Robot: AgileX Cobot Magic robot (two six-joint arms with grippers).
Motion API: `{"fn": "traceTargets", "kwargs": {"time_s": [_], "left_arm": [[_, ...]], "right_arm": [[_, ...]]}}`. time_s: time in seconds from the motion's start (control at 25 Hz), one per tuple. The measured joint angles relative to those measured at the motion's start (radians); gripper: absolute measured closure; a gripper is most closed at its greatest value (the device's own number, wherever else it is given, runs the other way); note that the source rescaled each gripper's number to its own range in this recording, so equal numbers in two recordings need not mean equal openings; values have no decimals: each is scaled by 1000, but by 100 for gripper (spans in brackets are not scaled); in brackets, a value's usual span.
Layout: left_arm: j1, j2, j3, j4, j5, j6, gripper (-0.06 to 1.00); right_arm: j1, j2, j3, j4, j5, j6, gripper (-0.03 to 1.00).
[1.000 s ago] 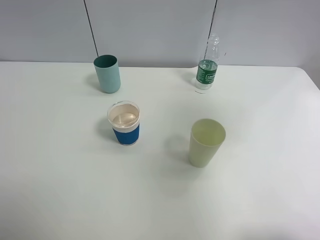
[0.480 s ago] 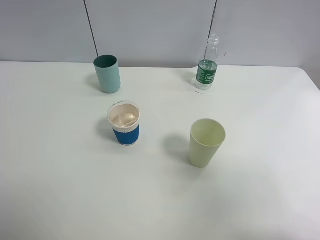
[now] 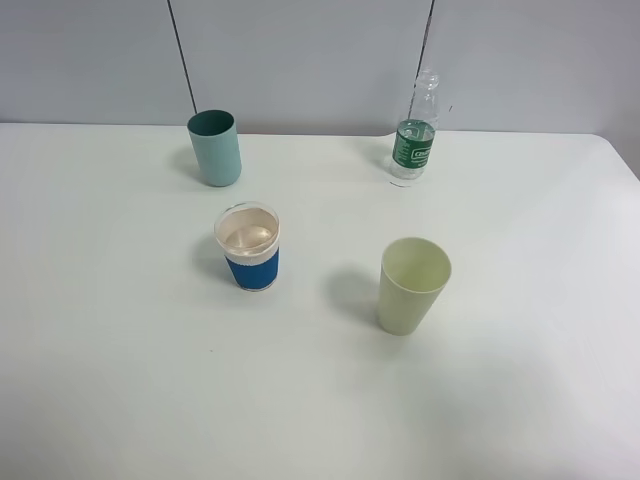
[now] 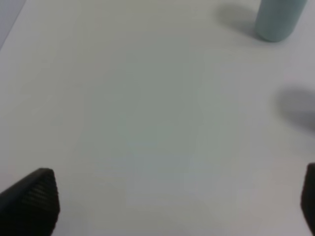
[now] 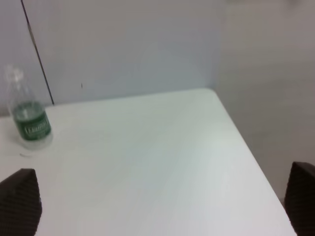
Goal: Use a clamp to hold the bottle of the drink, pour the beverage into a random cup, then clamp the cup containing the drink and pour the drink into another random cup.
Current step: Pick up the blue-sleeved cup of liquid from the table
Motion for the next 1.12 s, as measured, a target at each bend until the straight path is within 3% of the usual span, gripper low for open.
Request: {"fn": "traceTargets", "kwargs": {"time_s": [0.2, 0.48, 0.72, 1.12], "left_arm": [[0, 0, 0, 0, 0, 0, -6], [0, 0, 0, 0, 0, 0, -6], [0, 0, 0, 0, 0, 0, -6], [0, 0, 0, 0, 0, 0, -6]], "right_arm": [[0, -6, 97, 50, 2, -14, -3], [0, -6, 111, 85, 6, -17, -3], [0, -6, 110, 65, 171, -18, -3], [0, -6, 123, 96, 161, -16, -3]]}}
